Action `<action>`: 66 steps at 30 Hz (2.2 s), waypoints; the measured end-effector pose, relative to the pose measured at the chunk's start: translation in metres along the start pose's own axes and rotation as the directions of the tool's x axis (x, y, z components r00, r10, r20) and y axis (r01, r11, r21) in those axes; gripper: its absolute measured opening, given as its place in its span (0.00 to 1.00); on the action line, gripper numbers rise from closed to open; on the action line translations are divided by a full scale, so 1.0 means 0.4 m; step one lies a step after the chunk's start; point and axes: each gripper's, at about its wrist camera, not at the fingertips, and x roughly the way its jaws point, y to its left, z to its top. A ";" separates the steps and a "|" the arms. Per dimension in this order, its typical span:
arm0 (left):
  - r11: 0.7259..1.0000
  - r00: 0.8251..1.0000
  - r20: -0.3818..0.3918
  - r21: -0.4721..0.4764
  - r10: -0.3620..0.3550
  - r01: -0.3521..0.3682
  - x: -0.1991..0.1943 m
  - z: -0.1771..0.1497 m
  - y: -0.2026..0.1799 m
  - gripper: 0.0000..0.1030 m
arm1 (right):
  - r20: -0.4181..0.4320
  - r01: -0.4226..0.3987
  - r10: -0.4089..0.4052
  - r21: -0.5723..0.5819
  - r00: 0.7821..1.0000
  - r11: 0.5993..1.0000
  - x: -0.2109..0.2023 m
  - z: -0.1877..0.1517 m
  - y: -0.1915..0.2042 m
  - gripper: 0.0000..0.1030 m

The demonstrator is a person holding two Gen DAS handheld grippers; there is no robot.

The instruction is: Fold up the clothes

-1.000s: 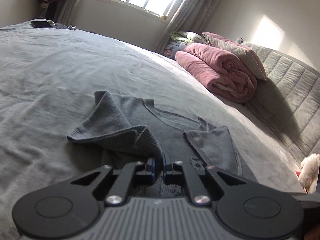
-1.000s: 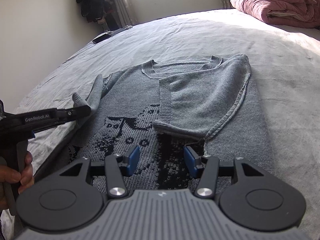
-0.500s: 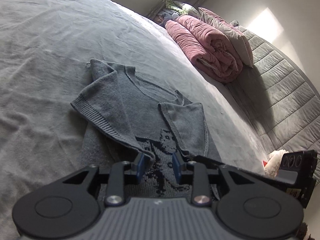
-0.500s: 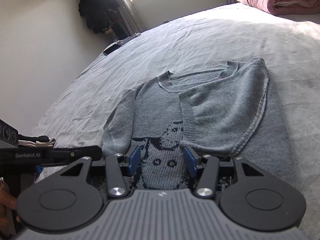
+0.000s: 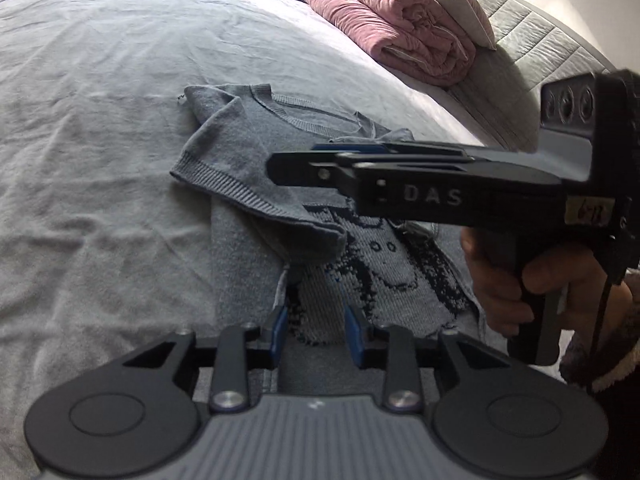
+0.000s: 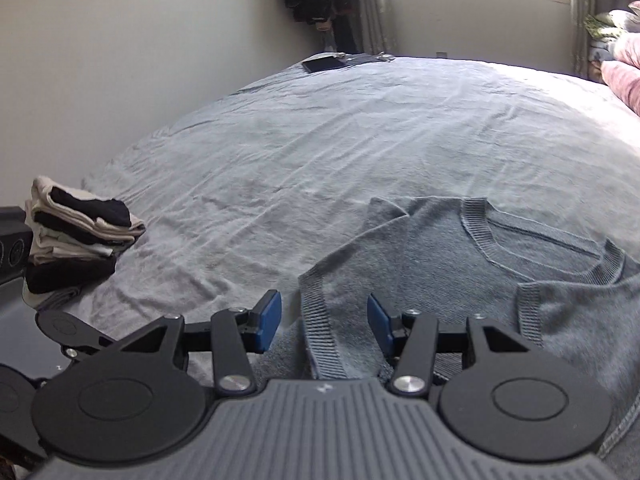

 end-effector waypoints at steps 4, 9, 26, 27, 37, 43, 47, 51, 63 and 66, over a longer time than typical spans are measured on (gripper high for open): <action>1.000 1.000 -0.029 0.008 -0.010 0.010 0.010 -0.015 0.006 0.29 | -0.037 0.021 -0.024 -0.072 0.999 0.997 0.056 0.004 0.027 0.49; 1.000 0.999 -0.051 0.022 -0.014 0.015 0.022 -0.028 0.010 0.29 | -0.034 0.063 -0.064 -0.045 0.997 0.997 0.078 0.000 0.006 0.36; 0.986 0.999 0.015 0.156 0.048 -0.050 0.004 -0.035 -0.046 0.05 | 0.116 -0.110 0.048 0.615 0.992 0.781 0.003 -0.113 -0.267 0.20; 0.983 0.998 0.021 0.170 0.061 -0.064 0.000 -0.035 -0.049 0.08 | 0.118 -0.113 0.049 0.634 0.992 0.765 0.001 -0.121 -0.272 0.21; 0.960 0.984 0.020 0.218 0.177 -0.177 0.030 -0.039 -0.048 0.02 | 0.125 -0.012 -0.077 0.591 0.989 0.807 -0.009 -0.100 -0.222 0.12; 0.960 0.982 0.085 0.213 0.167 -0.181 0.023 -0.039 -0.066 0.00 | 0.220 0.038 -0.182 0.533 0.958 0.845 -0.049 -0.075 -0.192 0.04; 0.977 0.988 0.143 0.195 0.059 -0.086 -0.001 -0.029 -0.086 0.00 | 0.260 0.076 -0.232 0.497 0.937 0.864 -0.087 -0.071 -0.206 0.04; 0.985 0.984 0.174 0.175 -0.036 0.005 -0.006 -0.018 -0.096 0.00 | 0.268 0.142 -0.293 0.469 0.918 0.872 -0.101 -0.072 -0.224 0.04; 0.988 0.997 0.066 0.151 -0.045 0.035 0.055 -0.033 -0.099 0.25 | 0.097 0.282 -0.369 0.479 0.924 0.831 -0.082 -0.119 -0.289 0.15; 0.987 0.997 0.061 0.156 -0.037 0.027 0.051 -0.035 -0.103 0.31 | 0.101 0.237 -0.338 0.529 0.936 0.815 -0.121 -0.137 -0.296 0.28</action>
